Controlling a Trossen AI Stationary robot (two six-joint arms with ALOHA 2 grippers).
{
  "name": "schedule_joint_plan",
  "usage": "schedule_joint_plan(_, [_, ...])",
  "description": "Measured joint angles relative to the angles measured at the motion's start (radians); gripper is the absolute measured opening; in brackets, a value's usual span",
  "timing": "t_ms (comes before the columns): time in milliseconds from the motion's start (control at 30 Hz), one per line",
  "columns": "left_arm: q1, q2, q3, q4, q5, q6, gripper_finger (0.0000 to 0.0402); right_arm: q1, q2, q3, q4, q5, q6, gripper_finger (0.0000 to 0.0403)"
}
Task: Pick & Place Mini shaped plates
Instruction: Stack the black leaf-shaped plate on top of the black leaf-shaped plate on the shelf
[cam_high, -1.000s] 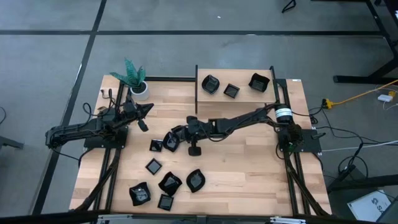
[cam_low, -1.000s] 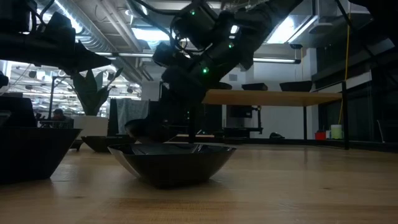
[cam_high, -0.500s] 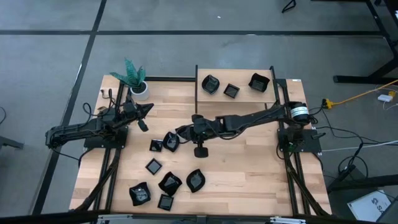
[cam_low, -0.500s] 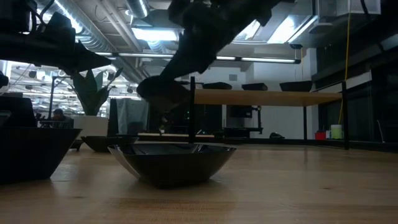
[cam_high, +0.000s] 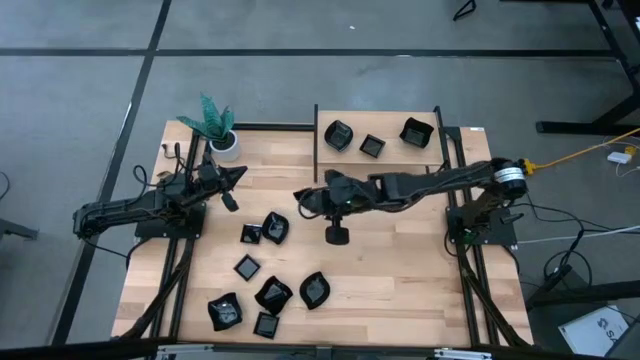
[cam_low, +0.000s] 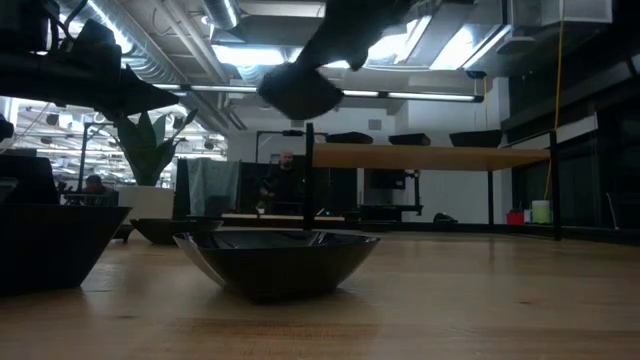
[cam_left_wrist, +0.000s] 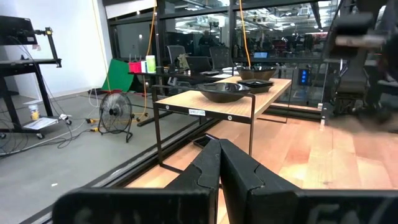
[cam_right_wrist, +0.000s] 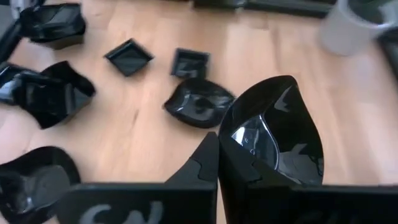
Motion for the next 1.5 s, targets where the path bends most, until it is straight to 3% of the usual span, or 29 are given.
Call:
schedule_joint_plan(400, [0.0,0.0,0.0,0.0,0.0,0.0,0.0004,0.0,-0.141,0.0,-0.079,0.266,-0.024,0.0])
schedule_joint_plan(633, [0.0,0.0,0.0,0.0,0.0,0.0,0.0004,-0.042,-0.161,0.0,-0.081,0.421,0.028,0.0])
schedule_joint_plan(1267, [0.0,0.0,0.0,0.0,0.0,0.0,0.0004,-0.232,-0.145,-0.023,-0.067,0.422,0.501,0.0004])
schedule_joint_plan(1500, [0.0,0.0,0.0,0.0,0.0,0.0,0.0004,-0.273,-0.096,-0.023,-0.013,0.446,0.531,0.0004])
